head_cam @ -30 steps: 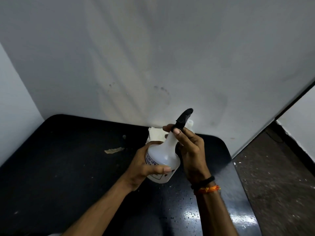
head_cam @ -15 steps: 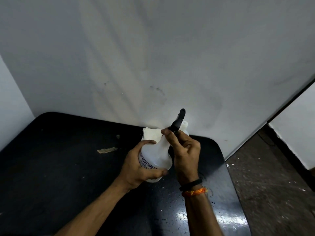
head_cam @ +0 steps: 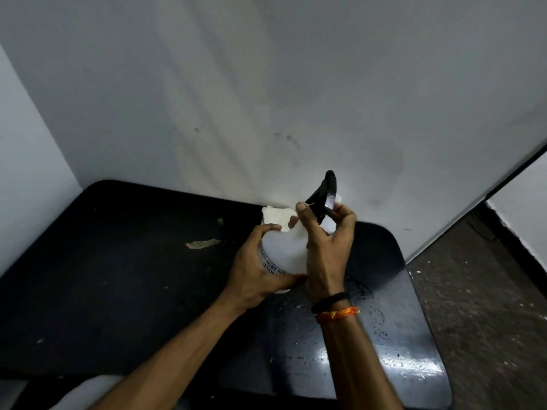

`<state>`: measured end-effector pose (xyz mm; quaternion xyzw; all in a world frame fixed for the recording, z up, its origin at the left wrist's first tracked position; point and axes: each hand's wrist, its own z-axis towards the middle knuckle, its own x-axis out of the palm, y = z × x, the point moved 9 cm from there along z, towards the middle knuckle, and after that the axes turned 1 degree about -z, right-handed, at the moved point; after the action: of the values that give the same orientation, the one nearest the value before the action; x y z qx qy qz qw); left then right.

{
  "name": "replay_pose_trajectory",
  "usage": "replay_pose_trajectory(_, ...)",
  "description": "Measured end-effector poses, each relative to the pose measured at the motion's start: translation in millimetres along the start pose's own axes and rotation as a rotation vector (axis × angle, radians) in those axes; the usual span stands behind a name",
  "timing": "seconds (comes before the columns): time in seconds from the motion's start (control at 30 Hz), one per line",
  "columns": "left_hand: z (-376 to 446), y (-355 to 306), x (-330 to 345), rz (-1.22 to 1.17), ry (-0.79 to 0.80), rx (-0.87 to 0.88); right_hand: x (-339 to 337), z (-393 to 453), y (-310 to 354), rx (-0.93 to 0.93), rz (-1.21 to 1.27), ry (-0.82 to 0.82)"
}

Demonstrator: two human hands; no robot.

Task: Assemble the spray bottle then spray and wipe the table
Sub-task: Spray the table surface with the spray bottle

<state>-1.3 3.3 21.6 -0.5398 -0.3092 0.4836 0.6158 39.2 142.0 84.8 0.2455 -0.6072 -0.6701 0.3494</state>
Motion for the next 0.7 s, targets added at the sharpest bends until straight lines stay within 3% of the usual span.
replay_pose_trajectory(0.13, -3.2, 0.5, 7.9, 0.030, 0.057, -0.006, 5.5, 1.8, -0.6, 0.028, 0.201, 0.061)
replay_pose_trajectory(0.37, -10.1, 15.1, 18.3, 0.217, 0.072, 0.010, -13.9, -4.1, -4.3, -0.029, 0.145, -0.142)
replay_pose_trajectory(0.47, -12.1, 22.1, 21.1, 0.366, 0.232, 0.047, -13.1, -6.4, 11.3, -0.149, 0.052, -0.104)
replay_pose_trajectory(0.57, -18.0, 44.0, 7.7, 0.656, 0.412, 0.060, -12.6, -7.6, 10.1, -0.148, 0.015, -0.046)
replay_pose_trajectory(0.7, -24.6, 86.6, -34.2, 0.986, 0.461, -0.005, -7.4, -7.6, -4.9, -0.061, 0.037, 0.078)
